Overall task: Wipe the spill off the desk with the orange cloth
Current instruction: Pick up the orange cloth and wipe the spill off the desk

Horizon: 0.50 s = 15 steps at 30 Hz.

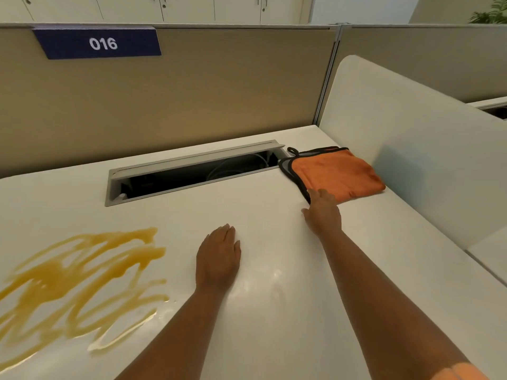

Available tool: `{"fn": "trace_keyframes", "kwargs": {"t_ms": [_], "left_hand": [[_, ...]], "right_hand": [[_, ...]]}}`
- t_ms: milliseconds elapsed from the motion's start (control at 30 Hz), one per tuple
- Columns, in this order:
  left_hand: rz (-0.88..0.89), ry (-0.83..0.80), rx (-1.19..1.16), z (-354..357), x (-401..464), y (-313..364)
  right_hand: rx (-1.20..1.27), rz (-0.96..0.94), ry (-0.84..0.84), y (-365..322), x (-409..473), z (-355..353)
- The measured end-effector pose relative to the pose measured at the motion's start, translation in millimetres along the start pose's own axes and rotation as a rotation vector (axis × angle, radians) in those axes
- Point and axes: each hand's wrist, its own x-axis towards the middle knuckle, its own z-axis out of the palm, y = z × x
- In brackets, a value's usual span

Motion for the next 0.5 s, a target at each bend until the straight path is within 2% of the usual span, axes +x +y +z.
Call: {"fn": "trace_keyframes", "kwargs": {"t_ms": [167, 500], "left_hand": [[-0.001, -0.117, 0.059, 3.4, 3.8, -3.7], [-0.005, -0.119, 0.131, 3.1, 4.1, -1.2]], "right_hand": [[-0.088, 0.032, -0.019, 3.0, 10.6, 7.3], [-0.182, -0.015, 0.123, 9.7, 22.4, 13.0]]}}
